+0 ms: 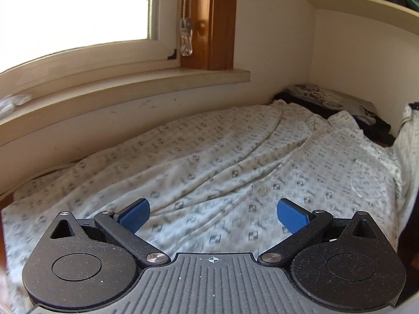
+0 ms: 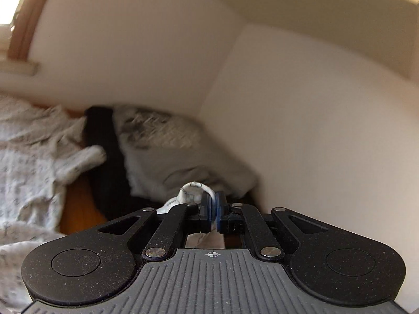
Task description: Fold clothes
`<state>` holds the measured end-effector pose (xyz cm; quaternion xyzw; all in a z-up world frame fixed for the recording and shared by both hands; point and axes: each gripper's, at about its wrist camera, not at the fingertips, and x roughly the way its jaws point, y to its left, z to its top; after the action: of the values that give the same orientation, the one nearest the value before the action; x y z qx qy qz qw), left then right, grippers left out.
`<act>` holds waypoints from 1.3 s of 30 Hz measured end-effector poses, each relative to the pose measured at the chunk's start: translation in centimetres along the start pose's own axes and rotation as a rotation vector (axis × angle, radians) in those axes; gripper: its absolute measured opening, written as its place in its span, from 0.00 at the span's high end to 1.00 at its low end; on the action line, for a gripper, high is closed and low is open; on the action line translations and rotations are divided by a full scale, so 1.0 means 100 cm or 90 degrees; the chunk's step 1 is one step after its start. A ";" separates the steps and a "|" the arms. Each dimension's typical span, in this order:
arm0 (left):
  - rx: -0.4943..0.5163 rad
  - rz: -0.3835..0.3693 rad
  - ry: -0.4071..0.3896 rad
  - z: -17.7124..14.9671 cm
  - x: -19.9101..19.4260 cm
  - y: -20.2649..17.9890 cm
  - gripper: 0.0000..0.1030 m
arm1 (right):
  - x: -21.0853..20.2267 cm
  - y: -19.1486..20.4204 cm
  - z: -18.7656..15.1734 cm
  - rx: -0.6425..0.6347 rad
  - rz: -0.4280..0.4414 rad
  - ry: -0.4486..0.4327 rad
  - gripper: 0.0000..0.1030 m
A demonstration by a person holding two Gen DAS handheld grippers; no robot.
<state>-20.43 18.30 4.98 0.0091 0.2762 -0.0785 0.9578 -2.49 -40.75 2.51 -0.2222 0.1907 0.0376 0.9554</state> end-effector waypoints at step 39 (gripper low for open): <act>0.031 -0.008 0.093 0.007 0.059 0.031 0.00 | 0.109 0.157 0.028 0.120 0.473 0.054 0.92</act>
<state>-14.62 20.48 2.39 0.0366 0.3430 -0.0903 0.9343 6.12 -25.52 -5.79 -0.0508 0.3001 0.3546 0.8841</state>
